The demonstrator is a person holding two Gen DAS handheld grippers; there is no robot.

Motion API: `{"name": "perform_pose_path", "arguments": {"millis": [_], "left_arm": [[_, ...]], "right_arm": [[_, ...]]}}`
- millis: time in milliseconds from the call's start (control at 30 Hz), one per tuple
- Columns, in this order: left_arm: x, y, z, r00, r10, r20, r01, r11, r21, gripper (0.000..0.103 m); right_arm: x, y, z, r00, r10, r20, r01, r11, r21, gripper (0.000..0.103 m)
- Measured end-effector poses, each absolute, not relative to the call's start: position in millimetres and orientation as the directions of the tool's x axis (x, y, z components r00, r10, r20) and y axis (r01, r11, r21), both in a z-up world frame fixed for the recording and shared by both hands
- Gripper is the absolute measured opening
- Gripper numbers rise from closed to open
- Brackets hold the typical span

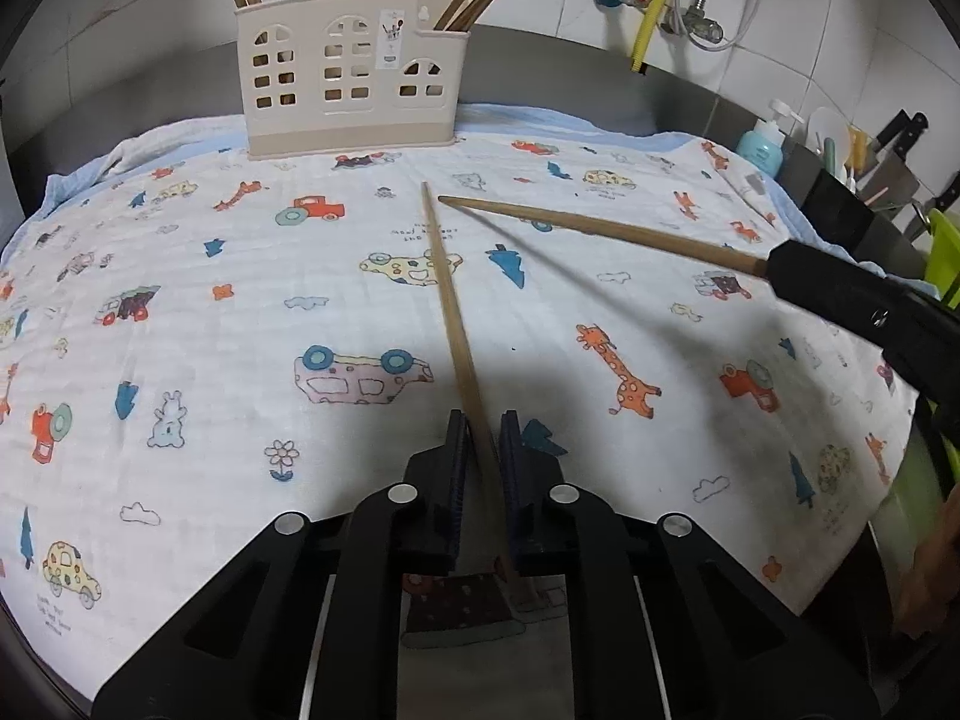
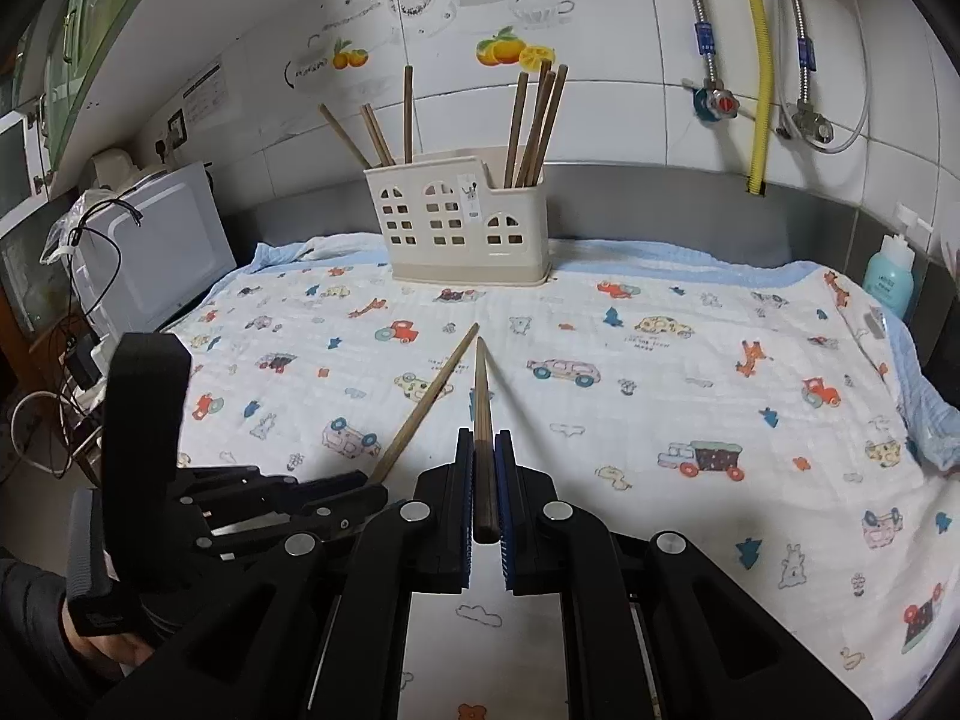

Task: Organize utensils
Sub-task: 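Close the right tool on a chopstick while the left tool grasps another, then lift the left tool's chopstick toward the holder while the right tool lifts its own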

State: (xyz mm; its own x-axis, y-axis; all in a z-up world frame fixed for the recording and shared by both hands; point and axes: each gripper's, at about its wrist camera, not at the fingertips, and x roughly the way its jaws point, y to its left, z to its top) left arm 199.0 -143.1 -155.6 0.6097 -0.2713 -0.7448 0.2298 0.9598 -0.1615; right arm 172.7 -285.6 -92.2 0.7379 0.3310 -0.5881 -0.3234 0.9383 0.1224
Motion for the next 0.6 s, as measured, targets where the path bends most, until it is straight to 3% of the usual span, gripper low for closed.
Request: {"name": "perform_pose_path", "arguments": {"millis": [267,600], "left_arm": [[194,-119,-125,0.609,-0.35,-0.712,0.31,0.931,-0.193,0.006],[194,-67,-75,0.694,-0.398,-0.601,0.323,0.917,-0.234,0.006]], "right_arm": [[171,-289,-58,0.771,0.322,-0.549,-0.316,0.943,0.109,0.007],[183,-278,-10,0.793,0.354,-0.496,-0.342,0.932,0.119,0.007]]}}
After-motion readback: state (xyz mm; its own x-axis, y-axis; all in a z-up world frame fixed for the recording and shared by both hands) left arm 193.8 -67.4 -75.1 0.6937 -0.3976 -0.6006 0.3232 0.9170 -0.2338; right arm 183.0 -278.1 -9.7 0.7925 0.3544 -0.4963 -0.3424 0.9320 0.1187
